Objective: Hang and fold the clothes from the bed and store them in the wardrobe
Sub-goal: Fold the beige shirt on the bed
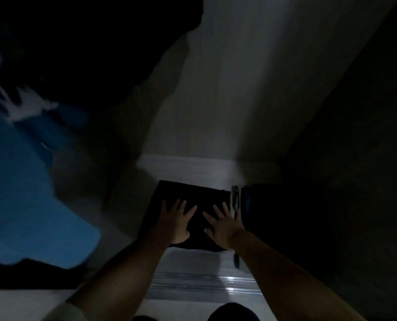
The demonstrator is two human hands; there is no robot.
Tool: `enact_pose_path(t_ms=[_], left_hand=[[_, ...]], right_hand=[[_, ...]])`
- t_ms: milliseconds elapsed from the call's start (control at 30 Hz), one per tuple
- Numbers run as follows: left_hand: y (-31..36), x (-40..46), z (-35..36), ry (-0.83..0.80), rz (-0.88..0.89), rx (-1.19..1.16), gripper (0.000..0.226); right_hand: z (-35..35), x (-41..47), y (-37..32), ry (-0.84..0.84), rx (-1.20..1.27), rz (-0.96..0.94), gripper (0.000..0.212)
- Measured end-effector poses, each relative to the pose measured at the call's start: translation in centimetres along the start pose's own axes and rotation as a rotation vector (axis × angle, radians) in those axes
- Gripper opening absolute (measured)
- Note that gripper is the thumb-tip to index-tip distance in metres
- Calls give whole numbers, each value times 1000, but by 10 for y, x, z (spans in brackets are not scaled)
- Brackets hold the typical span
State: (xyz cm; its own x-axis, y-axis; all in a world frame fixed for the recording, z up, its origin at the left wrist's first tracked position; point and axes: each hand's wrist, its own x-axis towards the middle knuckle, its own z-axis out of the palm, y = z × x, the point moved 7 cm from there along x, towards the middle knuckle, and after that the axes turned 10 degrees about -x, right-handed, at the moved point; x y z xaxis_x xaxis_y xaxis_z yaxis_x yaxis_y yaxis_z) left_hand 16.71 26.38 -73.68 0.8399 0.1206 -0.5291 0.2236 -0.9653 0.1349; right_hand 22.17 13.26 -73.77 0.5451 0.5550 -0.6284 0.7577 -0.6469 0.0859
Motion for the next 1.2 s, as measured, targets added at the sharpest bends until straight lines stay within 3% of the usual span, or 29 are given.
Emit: enact_pose_path(t_ms=[100,233,333,600,733,833,1033,1200], left_hand=[[50,-51,-79,197,-4,-83,65],[97,-115,-177,257,13,-235,49],[126,-162,-253,286,88,-306,43],[205,-260,-398,420,294,-237,39],[265,-308,-402,376,433,-230,39],[319,-337,-383,279,554,-134,26],[481,-432,-333,153,880,7,25],[617,-504,-303,163,1128,130,27]], right_hand=[[-58,-70,20,168,107,78,53],[-134,-162,55,268,204,194,36],[-193,-232,78,307,256,254,34],[-294,-399,122,454,233,394,36],[-273,-492,140,534,253,559,38],[-235,-552,147,492,285,692,41],[-137,-718,183,387,409,1007,40],[-66,-852,213,339,474,1224,39]])
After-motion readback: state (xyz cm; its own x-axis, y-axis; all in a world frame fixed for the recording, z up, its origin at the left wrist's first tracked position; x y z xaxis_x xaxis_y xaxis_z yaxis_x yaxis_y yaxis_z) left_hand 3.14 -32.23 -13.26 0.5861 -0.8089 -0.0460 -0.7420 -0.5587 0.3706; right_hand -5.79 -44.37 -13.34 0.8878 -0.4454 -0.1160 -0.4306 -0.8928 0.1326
